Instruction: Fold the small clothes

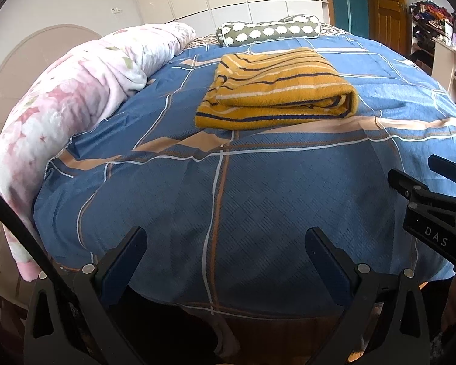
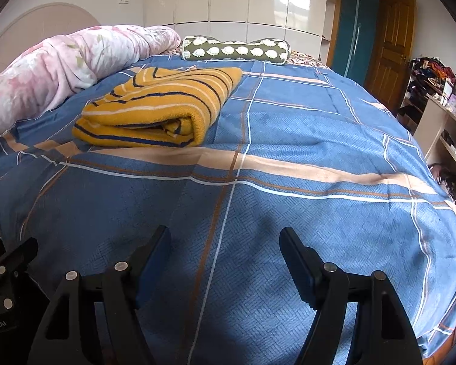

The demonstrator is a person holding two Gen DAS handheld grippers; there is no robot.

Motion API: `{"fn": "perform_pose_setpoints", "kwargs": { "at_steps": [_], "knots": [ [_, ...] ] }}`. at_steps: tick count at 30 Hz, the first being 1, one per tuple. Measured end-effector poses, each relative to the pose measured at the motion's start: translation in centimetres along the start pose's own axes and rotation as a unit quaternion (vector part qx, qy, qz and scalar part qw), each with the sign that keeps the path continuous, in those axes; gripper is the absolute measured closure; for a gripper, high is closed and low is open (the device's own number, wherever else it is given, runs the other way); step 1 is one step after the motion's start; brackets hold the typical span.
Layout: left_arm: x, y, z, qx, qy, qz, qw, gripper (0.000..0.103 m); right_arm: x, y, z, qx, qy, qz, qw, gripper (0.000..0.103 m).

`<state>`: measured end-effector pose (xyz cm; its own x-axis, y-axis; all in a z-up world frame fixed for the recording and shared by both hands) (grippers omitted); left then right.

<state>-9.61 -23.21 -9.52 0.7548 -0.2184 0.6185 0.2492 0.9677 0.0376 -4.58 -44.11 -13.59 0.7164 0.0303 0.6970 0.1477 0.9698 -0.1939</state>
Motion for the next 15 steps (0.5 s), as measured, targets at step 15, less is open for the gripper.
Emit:
{"fn": "perform_pose_setpoints", "kwargs": {
  "at_steps": [15],
  "knots": [
    [-0.75,-0.01,-0.74,-0.008,0.017,0.005,0.9998,0.000,-0.27,0.18,-0.31,-0.005,0.005,0.007,1.000,0.024]
  ]
}}
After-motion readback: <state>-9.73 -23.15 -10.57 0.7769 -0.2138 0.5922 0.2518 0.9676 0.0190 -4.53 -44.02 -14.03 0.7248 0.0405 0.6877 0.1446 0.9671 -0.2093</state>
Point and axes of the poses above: each gripper's, at about its wrist camera, not at the fingertips, and z roughly against the way its jaws point, y to its left, x to its top, the point moved 9 cm from there along -z, roughly the way its jaws point, and after that the axes turned 13 degrees about -x, right-handed, at the moved point
